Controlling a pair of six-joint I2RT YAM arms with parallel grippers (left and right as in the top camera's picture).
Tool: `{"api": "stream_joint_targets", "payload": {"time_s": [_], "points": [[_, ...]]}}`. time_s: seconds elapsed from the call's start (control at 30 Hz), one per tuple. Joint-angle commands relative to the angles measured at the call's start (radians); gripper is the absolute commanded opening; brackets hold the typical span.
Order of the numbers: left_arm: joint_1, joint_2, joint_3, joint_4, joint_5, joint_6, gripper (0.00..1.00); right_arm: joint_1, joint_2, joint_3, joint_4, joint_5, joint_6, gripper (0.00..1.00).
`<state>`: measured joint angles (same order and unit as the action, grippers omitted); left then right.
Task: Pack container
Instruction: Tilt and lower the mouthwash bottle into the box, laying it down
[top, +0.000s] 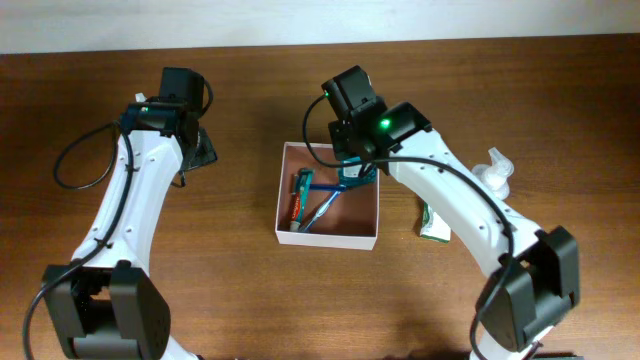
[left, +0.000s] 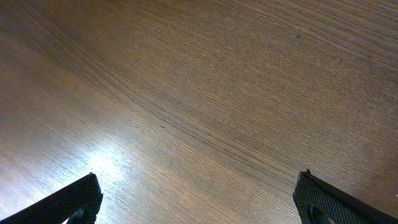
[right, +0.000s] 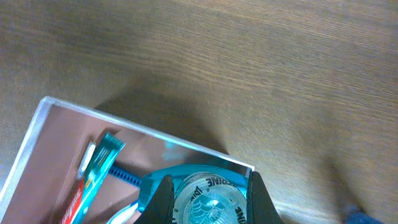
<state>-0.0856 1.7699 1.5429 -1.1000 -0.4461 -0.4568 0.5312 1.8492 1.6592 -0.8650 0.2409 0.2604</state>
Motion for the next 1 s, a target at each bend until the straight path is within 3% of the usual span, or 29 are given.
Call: {"api": "stream_joint_targets", "payload": {"time_s": [0.0, 0.27, 0.7, 0.97], "points": [[0.002, -0.015, 0.005, -0.001, -0.014, 0.002, 0.99, 0.005, -0.097, 0.015, -0.032, 0.033, -0.047, 0.04], [0.002, -0.015, 0.005, -0.001, -0.014, 0.002, 0.99, 0.005, -0.126, 0.015, -0.132, -0.046, -0.150, 0.04], [0.002, -0.015, 0.005, -0.001, -0.014, 0.002, 0.99, 0.005, -0.126, 0.015, -0.295, -0.229, -0.468, 0.04], [0.002, -0.015, 0.005, -0.001, -0.014, 0.002, 0.99, 0.005, -0.126, 0.014, -0.325, -0.311, -0.492, 0.04]]}}
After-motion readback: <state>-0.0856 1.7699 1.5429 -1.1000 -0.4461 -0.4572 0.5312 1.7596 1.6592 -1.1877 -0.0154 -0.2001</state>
